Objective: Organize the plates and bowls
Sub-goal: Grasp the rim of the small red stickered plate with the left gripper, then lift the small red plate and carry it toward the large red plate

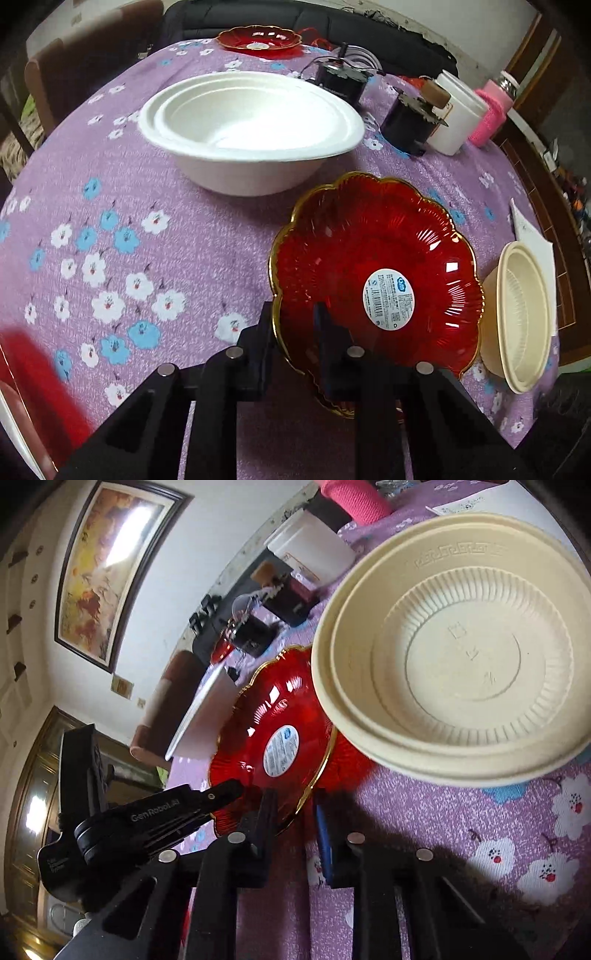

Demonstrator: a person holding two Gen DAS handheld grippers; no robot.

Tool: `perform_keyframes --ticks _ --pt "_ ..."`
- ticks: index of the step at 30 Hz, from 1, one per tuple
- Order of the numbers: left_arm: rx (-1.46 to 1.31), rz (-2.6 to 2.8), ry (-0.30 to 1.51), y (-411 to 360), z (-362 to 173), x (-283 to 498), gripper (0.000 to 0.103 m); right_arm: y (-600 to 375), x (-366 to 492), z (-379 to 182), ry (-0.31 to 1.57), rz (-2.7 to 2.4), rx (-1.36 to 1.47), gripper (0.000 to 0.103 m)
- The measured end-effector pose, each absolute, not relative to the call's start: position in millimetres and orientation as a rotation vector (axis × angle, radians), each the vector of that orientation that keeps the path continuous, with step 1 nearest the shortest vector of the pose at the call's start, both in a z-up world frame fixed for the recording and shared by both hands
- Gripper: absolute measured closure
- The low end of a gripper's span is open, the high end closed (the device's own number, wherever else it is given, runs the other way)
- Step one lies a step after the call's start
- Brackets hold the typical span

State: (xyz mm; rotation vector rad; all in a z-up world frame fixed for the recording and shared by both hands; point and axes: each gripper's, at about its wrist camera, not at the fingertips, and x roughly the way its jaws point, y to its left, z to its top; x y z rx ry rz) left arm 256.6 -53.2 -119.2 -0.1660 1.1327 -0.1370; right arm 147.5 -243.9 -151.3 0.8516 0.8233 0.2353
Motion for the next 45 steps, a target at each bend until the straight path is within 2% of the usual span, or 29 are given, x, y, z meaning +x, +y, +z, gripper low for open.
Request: perform_keyframes --ticks 8,12,15,17,22,25,27,30,31,35,37,45 --pt "-0.192 -0.093 1.157 -16 -116 224 0.085 -208 140 -141 0.920 0.316 0.691 0.080" --pt "-0.215 -0.101 1.167 -4 -116 214 0.084 -196 141 -135 0.931 0.306 0.633 0.076" --pt "-0.236 -0.100 1.155 -3 -114 216 0.076 -197 143 -134 0.917 0.249 0.591 0.073" --pt "-0.232 -0.093 1.137 -3 -113 219 0.067 -201 144 -135 0.903 0.228 0.602 0.072" --pt "-0.236 -0.078 1.127 -9 -118 234 0.061 -214 147 -139 0.880 0.210 0.637 0.072" --pt "-0.221 -0.080 1.104 -14 -118 240 0.045 -213 152 -141 0.860 0.209 0.647 0.072" --pt "-0.228 -0.082 1.097 -17 -118 241 0.042 -214 153 -144 0.857 0.219 0.659 0.072" --pt "-0.190 -0.085 1.097 -25 -119 239 0.042 -216 154 -144 0.861 0.231 0.668 0.072" --pt "-0.165 -0.081 1.097 -28 -119 238 0.045 -215 154 -144 0.863 0.234 0.663 0.072" --pt "-0.117 -0.007 1.089 -28 -119 236 0.072 -211 151 -141 0.865 0.217 0.624 0.073" --pt "-0.146 0.001 1.098 -21 -119 235 0.078 -212 149 -141 0.865 0.209 0.620 0.080" --pt "-0.180 -0.008 1.055 -10 -99 212 0.079 -208 136 -124 0.802 0.226 0.580 0.082"
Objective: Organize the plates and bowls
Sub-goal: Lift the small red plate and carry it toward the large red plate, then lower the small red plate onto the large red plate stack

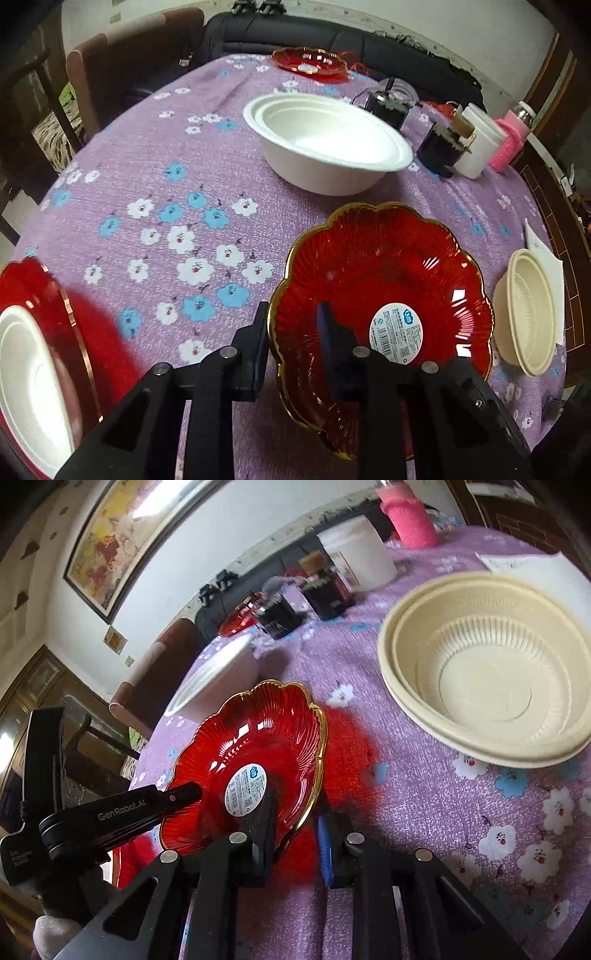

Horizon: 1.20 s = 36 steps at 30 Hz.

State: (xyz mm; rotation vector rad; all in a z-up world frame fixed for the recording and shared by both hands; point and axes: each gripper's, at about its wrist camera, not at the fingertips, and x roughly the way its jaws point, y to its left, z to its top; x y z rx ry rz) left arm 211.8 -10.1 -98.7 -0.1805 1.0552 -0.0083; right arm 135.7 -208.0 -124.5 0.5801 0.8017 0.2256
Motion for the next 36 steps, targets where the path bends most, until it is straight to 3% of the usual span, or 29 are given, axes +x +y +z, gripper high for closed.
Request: perform_keyframes --ticks 22,36 --pt "-0.232 -0.045 0.865 37 -34 122 0.079 -171 86 -78 0.740 0.326 0.597 0.082" --pt "-0.398 0.007 0.779 133 -12 70 0.079 -85 67 -36 0.737 0.439 0.453 0.082"
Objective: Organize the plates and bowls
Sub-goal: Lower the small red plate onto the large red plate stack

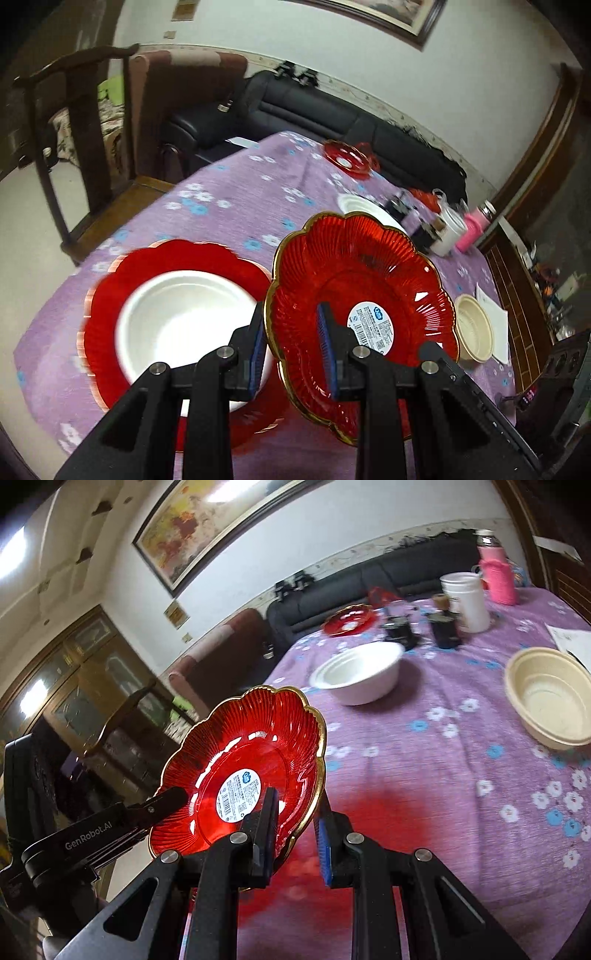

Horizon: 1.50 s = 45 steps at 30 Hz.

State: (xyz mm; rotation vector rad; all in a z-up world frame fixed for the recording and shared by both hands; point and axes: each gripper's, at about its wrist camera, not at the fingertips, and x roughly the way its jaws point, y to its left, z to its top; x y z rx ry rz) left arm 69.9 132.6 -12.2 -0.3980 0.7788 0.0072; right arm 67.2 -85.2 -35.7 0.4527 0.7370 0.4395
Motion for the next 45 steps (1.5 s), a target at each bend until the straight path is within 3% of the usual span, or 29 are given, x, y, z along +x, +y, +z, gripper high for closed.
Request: perform_keyframes --ticks 13,27,30,35,38,43,45 --pt "-0.491 0.130 0.798 218 -42 52 0.077 8 79 -63 0.875 0.525 0.326 0.082" --pt "-0.547 0.147 0.862 244 -73 58 0.076 35 92 -83 0.937 0.516 0.284 0.081" --pt "-0.558 0.153 0.868 246 -75 58 0.073 37 93 -84 0.950 0.520 0.285 0.080" --pt "-0.567 0.141 0.850 244 -72 55 0.055 41 91 -84 0.946 0.512 0.279 0.079" --pt "-0.561 0.130 0.822 241 -64 50 0.044 42 88 -81 0.932 0.512 0.265 0.072" --pt "-0.575 0.120 0.764 240 -51 38 0.033 36 80 -71 0.871 0.504 0.255 0.044" --pt "-0.569 0.121 0.735 239 -45 30 0.031 31 76 -66 0.846 0.493 0.256 0.042"
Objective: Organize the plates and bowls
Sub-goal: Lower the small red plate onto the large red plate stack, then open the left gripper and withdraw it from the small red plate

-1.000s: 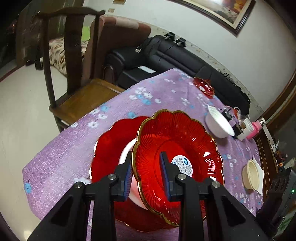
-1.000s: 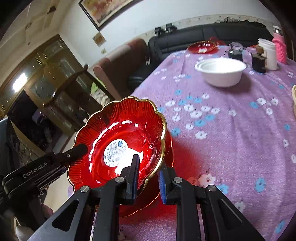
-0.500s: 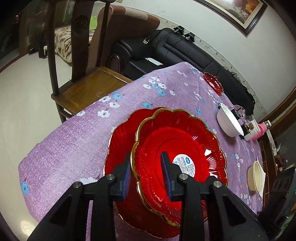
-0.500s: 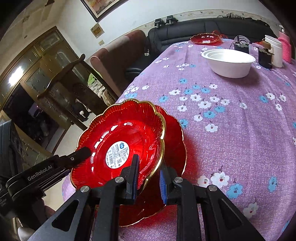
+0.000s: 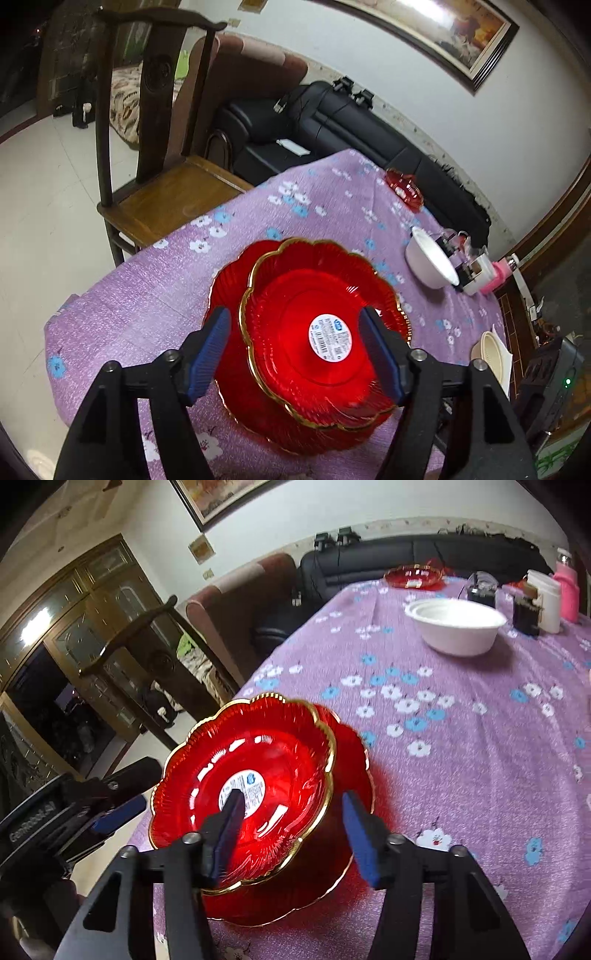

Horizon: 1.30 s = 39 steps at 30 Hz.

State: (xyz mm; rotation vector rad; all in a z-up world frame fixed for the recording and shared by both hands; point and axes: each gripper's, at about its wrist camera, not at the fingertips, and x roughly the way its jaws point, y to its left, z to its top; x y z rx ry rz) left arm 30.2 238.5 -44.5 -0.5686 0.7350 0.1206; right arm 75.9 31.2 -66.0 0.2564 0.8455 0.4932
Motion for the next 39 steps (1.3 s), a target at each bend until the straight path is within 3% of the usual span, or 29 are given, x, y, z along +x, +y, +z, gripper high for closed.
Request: perform_keyframes --ticks 8,11,16,21,39 --pt "-0.412 0.167 0.604 209 -18 -6 0.020 4 50 -48 0.737 0.438 0.233 0.040" --pt "-0.337 0.180 0.555 192 -11 -20 0.018 -9 34 -43 0.682 0.400 0.198 0.033" --pt "-0.233 0.151 0.548 161 -8 -27 0.017 -30 3 -29 0.531 0.252 0.083 0.014" --pt "-0.210 0.100 0.589 138 -10 -24 0.017 -49 -17 -16 0.419 0.137 -0.025 0.009" --pt "0.050 0.056 0.585 40 -9 -27 0.017 -165 -19 -34 0.484 -0.030 0.086 0.006"
